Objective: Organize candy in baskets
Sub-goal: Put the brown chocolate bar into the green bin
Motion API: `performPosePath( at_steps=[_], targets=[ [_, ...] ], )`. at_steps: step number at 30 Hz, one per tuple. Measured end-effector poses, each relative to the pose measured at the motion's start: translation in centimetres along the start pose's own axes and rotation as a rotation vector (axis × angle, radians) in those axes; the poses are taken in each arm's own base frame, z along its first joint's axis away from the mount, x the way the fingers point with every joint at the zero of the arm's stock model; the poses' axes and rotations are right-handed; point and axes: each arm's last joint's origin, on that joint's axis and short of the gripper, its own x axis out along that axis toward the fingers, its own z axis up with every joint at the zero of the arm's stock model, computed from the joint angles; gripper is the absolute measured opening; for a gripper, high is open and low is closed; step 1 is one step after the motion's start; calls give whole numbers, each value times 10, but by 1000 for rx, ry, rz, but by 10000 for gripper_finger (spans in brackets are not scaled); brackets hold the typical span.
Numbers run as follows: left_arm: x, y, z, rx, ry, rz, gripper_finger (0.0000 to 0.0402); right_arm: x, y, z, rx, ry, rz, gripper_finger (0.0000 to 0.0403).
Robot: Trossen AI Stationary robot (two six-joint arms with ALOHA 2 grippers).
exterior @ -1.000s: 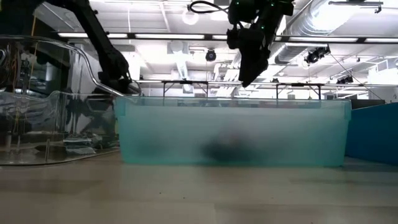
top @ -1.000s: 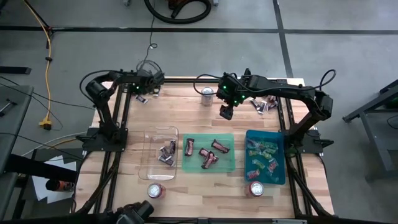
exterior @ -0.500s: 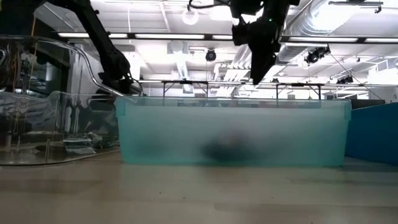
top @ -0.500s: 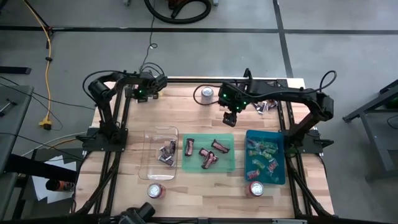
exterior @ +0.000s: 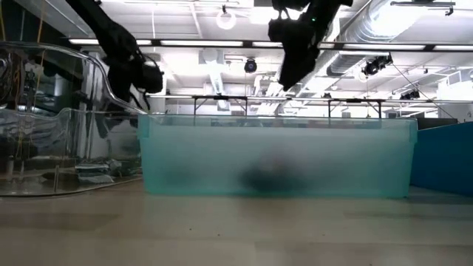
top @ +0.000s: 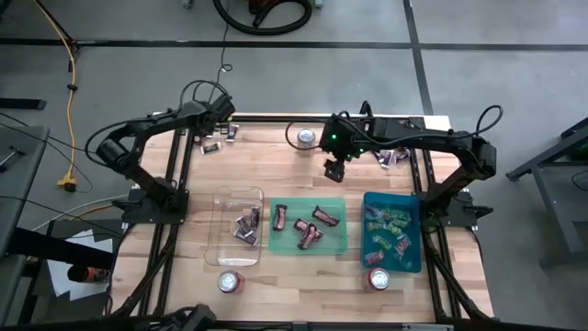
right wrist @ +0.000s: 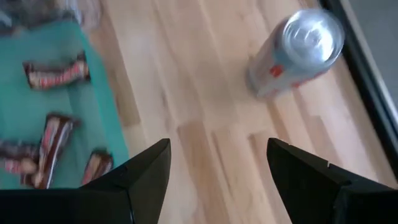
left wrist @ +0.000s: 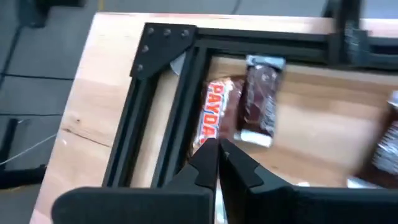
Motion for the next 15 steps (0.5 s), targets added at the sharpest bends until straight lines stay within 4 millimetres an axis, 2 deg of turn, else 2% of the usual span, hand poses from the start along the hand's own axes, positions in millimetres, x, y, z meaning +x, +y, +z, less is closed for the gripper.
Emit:
performPosePath(
  at_steps=[3,5,10,13,15],
  targets=[
    [12,-9,-6,-16,-34,86,0,0,-5,3,15,-32,17,261],
    [22,-17,-10,-95,-68,145,0,0,-7,4,24,-41,21,261],
    [55,-34,-26,-191,-59,273,0,0,-10,2,105,-18,19,261],
    [55,-43,-32,-270,-118,330,0,0,-9,-1,167,13,25,261],
    [58,-51,-37,-302,-72,312,0,0,-6,-3,184,33,27,261]
  ],
)
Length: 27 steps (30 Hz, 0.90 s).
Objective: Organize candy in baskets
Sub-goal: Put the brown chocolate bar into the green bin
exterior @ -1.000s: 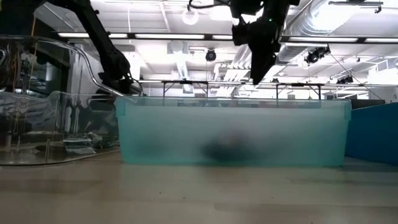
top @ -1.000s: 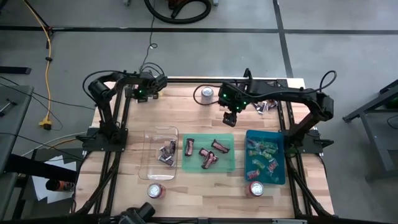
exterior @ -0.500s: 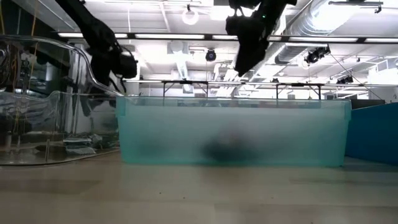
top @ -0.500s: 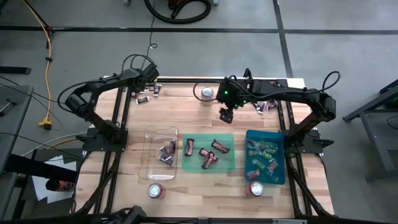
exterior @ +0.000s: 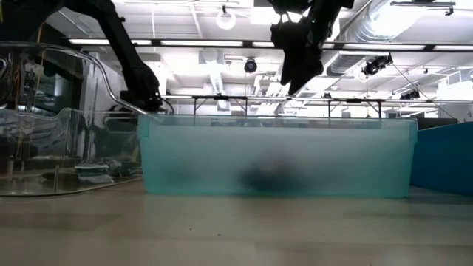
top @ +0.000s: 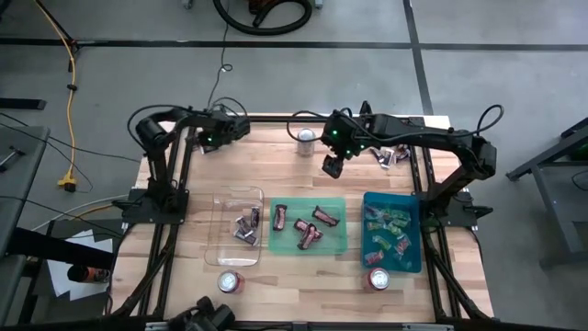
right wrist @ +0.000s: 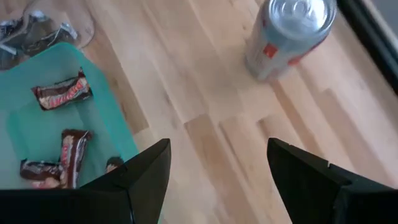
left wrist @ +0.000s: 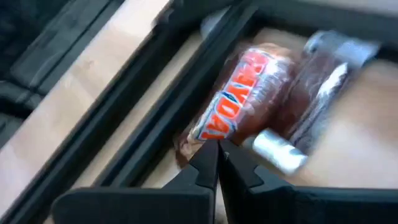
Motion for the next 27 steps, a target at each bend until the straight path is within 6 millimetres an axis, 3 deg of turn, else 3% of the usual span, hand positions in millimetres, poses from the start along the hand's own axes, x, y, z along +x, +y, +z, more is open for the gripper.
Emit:
performPosePath(
  at_steps=[8,13,15,17,21,27],
  targets=[
    [-7,7,-19,-68,178,-48,0,0,2,-2,-29,19,-1,261],
    [-34,12,-31,92,230,-190,0,0,-2,1,-64,-6,-20,261],
    [-47,19,-29,87,233,-229,0,0,-6,3,-68,-23,-24,261],
    [-55,32,-15,22,148,-231,0,0,-10,6,-66,-49,-30,261],
    [-44,53,16,-144,38,-156,0,-1,-20,12,-47,-93,-29,261],
    [-7,60,12,-290,53,-53,0,-2,-32,14,-14,-106,-14,261]
  ],
)
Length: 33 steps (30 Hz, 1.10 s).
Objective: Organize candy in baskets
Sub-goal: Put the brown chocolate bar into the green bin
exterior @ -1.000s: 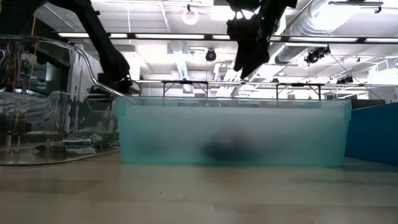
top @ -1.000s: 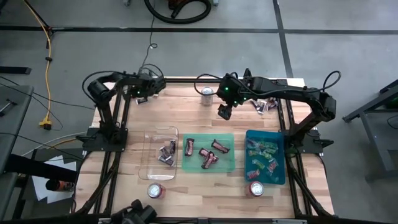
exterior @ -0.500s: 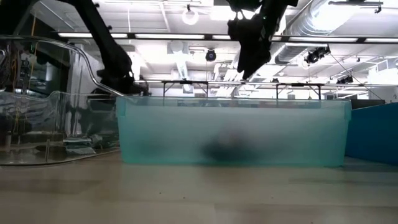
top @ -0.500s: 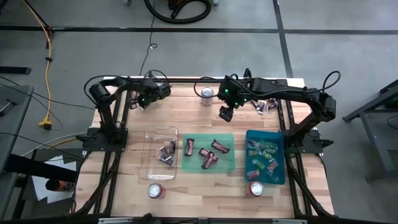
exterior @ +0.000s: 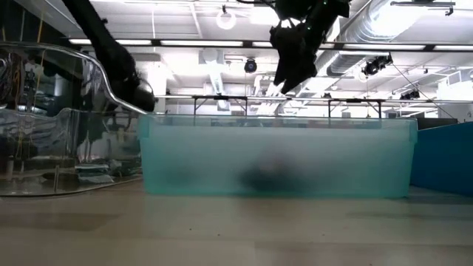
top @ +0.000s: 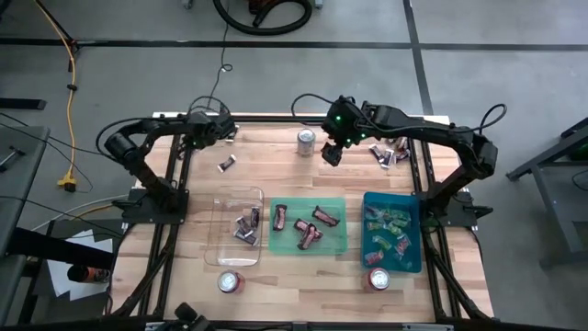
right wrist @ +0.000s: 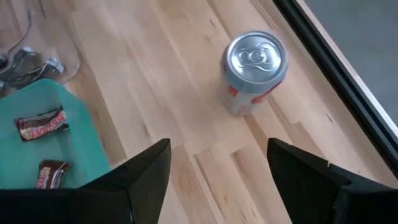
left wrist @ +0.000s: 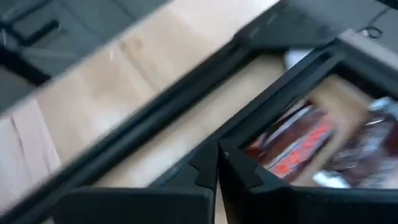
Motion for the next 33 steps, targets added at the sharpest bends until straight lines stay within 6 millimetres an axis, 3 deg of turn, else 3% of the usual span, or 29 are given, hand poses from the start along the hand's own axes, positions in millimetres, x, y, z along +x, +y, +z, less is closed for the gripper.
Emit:
performPosePath(
  at_steps=[3,10,18,21,24,28,30,33],
  targets=[
    [19,4,-12,-62,2,47,0,0,-3,0,24,0,-5,261],
    [21,-10,-38,-141,-62,-40,0,0,-5,1,83,-2,8,261],
    [20,-18,-57,95,-27,-120,0,0,-5,1,84,-1,12,261],
    [5,-18,-64,144,-18,-172,0,0,-5,1,81,-1,12,261],
    [-20,-10,-60,201,82,-200,0,0,-5,0,99,0,12,261],
    [-45,4,-31,156,-59,-260,0,0,-5,1,100,-9,12,261],
    [-49,7,-15,111,-135,-279,0,0,-5,3,99,-26,14,261],
    [-37,0,3,81,-150,-266,0,0,-6,6,93,-56,16,261]
  ],
)
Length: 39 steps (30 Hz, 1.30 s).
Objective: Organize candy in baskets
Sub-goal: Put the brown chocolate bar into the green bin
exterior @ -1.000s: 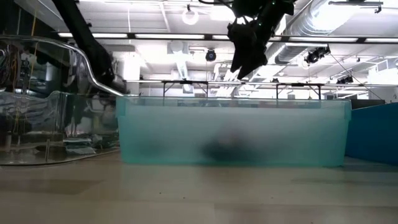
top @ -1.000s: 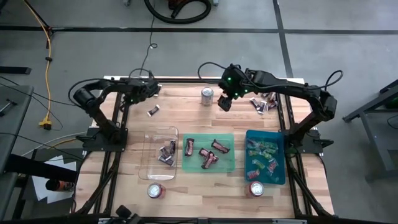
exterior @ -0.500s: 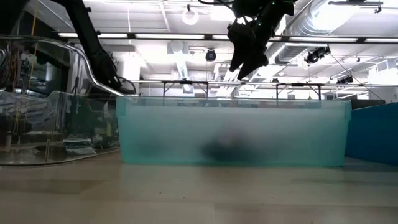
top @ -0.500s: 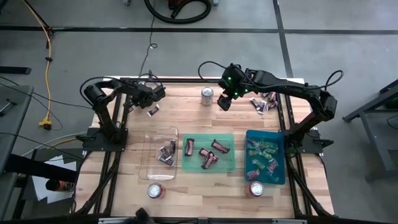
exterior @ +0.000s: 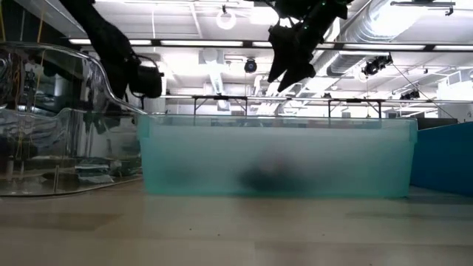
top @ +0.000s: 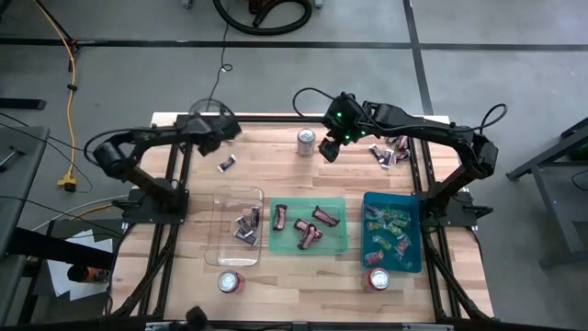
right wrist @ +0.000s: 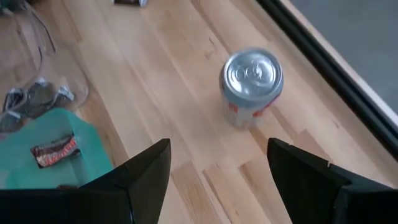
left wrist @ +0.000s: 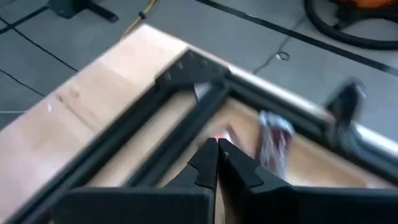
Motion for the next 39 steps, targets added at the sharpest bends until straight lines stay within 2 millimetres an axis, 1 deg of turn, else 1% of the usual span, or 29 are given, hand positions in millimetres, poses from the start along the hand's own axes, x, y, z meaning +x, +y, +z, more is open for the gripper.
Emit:
performPosePath(
  at_steps=[2,5,7,9,13,16,21,23,26,28,33,36,39],
  targets=[
    [14,-4,7,3,9,4,0,0,0,2,-3,-22,3,261],
    [34,-15,7,-1,50,-20,0,0,1,4,6,-41,6,261],
    [41,-18,6,-31,35,4,0,0,1,4,19,-40,7,261],
    [46,-19,1,-19,34,37,0,0,0,3,30,-30,5,261],
    [48,-25,-11,10,80,37,0,0,1,0,33,-3,1,261],
    [49,-28,-24,59,107,34,0,0,1,0,53,-2,2,261],
    [46,-31,-42,129,139,41,0,0,1,-1,56,10,-1,261],
    [41,-28,-46,141,170,53,0,0,1,-2,57,21,-2,261],
    [26,-24,-50,177,217,38,0,0,0,-3,57,33,-5,261],
    [13,-21,-53,227,249,6,0,0,0,-3,56,32,-4,261],
    [-25,-15,-54,302,324,-141,0,0,0,-3,49,27,-4,261],
    [-45,-8,-44,313,305,-218,0,0,1,-2,49,15,-1,261],
    [-58,0,-24,362,284,-324,0,0,1,1,48,-10,3,261]
  ],
)
